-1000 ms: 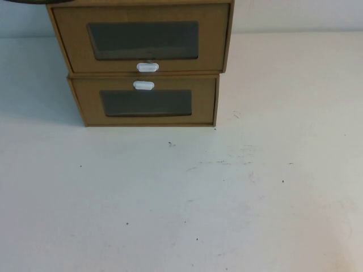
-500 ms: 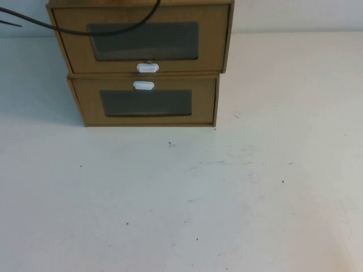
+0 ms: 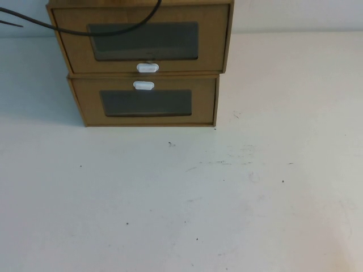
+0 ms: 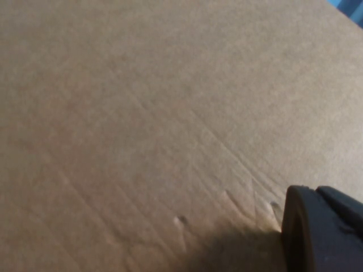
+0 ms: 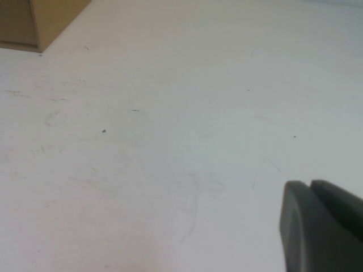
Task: Open the shoe box
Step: 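Pull the top drawer of the cardboard box fully open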
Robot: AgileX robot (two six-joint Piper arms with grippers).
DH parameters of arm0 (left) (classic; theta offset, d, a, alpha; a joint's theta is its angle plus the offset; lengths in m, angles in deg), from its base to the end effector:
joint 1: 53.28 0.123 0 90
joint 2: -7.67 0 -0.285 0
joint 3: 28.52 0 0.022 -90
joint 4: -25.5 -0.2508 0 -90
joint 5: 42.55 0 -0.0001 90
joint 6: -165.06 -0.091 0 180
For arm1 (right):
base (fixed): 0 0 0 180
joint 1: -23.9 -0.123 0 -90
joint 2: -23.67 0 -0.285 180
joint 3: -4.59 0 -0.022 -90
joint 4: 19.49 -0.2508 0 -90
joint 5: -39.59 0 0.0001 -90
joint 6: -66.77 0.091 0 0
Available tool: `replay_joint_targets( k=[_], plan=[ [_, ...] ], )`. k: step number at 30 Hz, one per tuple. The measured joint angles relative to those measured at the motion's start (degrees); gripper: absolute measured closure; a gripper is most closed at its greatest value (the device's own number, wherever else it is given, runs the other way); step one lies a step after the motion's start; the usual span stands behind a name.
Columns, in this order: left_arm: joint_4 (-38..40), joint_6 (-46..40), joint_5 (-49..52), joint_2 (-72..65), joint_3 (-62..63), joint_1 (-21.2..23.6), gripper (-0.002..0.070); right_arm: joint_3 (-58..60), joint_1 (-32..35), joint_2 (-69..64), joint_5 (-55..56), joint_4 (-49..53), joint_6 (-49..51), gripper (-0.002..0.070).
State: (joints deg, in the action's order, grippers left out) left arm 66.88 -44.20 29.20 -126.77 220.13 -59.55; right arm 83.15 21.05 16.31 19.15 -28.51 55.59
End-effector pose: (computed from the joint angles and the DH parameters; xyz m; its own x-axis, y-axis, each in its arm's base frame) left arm 0.4627 -0.1083 0.4019 -0.5155 0.2439 -0.8214 0.6916 0.6843 -0.2309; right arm 0.0529 0.0076 0.1740 -0.2723 -0.0610 -0.9603 -0.1152 0.9929 -0.0304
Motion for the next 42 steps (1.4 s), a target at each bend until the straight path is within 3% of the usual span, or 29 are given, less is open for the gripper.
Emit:
replay_joint_targets(
  k=[8, 17, 24, 28, 36, 42],
  plan=[
    [0.0, 0.0, 0.0, 0.0, 0.0, 0.0, 0.0680, 0.0, 0.0, 0.0, 2.6, -1.7, 0.0, 0.0691],
    [0.1, 0.0, 0.0, 0.0, 0.0, 0.0, 0.0680, 0.0, 0.0, 0.0, 19.5, -33.0, -0.1, 0.0691],
    [0.3, 0.0, 0.0, 0.0, 0.0, -0.1, 0.0680, -2.7, 0.0, -1.6, 15.1, -46.3, -0.1, 0.0691],
    [0.0, 0.1, -0.4, 0.0, 0.0, -0.5, 0.0680, -11.2, 0.0, -10.9, 6.7, -44.1, -0.2, 0.0691],
    [-0.4, 0.1, -0.6, 0.0, 0.0, -0.7, 0.0680, -31.6, 0.0, -36.1, -18.7, -28.8, -3.0, 0.0691],
    [-0.4, 0.2, -0.6, 0.0, 0.0, -0.7, 0.0680, -43.6, -1.7, -51.4, -25.7, -26.7, -8.5, 0.0691]
  ],
)
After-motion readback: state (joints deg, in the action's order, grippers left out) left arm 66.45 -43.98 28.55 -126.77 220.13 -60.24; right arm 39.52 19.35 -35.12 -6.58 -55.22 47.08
